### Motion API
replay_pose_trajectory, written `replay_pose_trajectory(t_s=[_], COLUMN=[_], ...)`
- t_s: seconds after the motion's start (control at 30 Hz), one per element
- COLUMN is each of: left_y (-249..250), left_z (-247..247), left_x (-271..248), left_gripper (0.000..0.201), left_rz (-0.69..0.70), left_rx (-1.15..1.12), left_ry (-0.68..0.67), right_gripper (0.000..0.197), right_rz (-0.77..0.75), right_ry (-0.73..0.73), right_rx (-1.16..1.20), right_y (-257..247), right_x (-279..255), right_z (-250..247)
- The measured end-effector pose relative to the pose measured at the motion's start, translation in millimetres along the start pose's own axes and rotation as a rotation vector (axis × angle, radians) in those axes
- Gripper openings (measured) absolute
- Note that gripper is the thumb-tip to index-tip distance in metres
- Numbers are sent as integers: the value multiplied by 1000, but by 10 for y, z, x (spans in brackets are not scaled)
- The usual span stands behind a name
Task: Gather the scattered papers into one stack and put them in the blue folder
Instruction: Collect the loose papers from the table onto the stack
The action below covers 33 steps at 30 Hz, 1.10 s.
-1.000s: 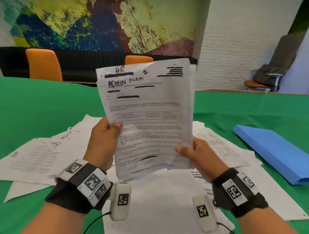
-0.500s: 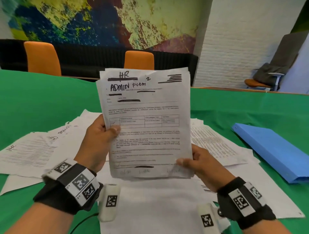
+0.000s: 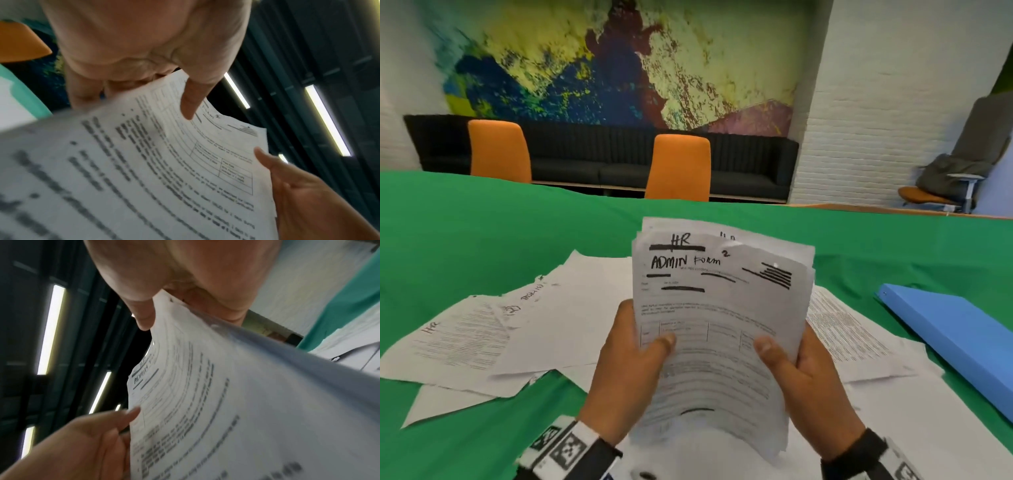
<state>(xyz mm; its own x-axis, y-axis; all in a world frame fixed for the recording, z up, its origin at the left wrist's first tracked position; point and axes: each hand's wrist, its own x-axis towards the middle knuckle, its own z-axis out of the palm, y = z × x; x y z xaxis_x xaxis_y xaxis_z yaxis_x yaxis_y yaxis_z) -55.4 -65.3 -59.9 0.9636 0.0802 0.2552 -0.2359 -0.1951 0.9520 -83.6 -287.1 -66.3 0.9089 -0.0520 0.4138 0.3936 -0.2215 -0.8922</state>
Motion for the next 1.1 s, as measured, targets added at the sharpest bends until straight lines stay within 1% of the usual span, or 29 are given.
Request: replay_pose_trajectory(t_s=[0.07,0.1,0.17,0.23,0.27,0.33,0.4,0.43,0.47,0.53,0.57,0.63,0.67,0.73,0.77,0.8,0.83,0.87,0.9,0.97,1.0,1.03,1.07,1.1], left_y=[-14,9,119,279,361,477,540,550,547,509,468,400,368,281,230,182,142,101,67,18,-4,-37,-82,-157], left_z=[-61,-97,-170,-229,-245,-253,-256,-249,-239,-209,-198,-192,-194,-205,-209,-201,-165,-112,-46,62,72,45,-23,-128], left_x=[-14,8,91,213,273,392,484,516,540,547,541,491,452,352,300,242,173,106,51,2,27,84,175,306], left_gripper=[38,45,66,86,92,99,97,89,77,52,45,40,44,65,74,77,72,62,48,32,27,18,11,12], left_rz=[-72,-69,2,102,154,265,378,421,455,486,487,454,418,308,243,194,168,157,149,83,30,-35,-91,-120], left_rx=[-28,-37,-41,-34,-10,108,267,328,359,339,315,220,117,-162,-262,-302,-278,-192,-78,84,116,142,199,308], left_ry=[-54,-50,-13,14,14,15,7,-6,-20,-20,-5,8,-13,-96,-131,-157,-184,-209,-221,-238,-275,-323,-352,-347], right_gripper=[29,31,30,20,18,17,17,17,18,20,22,26,28,31,32,34,36,38,39,33,28,27,35,49], right_rz=[31,30,10,-8,-14,-17,-11,-11,-12,-12,-3,57,111,230,272,286,281,272,277,326,354,391,450,507], right_ry=[30,44,62,82,90,102,114,120,125,126,129,117,89,27,26,50,84,104,96,55,68,100,131,166], right_rx=[49,73,108,124,121,110,101,89,78,70,74,115,149,206,242,293,344,378,366,236,160,97,79,51], right_y=[-27,-57,-112,-158,-176,-204,-217,-213,-208,-187,-172,-165,-159,-134,-111,-86,-51,-30,-25,24,61,111,183,274], right_x=[40,75,149,228,257,288,287,283,279,286,291,287,281,276,270,262,254,230,194,142,155,177,205,233], right_z=[-48,-75,-130,-176,-190,-196,-184,-184,-182,-193,-198,-199,-203,-214,-230,-250,-275,-290,-298,-356,-414,-520,-634,-749])
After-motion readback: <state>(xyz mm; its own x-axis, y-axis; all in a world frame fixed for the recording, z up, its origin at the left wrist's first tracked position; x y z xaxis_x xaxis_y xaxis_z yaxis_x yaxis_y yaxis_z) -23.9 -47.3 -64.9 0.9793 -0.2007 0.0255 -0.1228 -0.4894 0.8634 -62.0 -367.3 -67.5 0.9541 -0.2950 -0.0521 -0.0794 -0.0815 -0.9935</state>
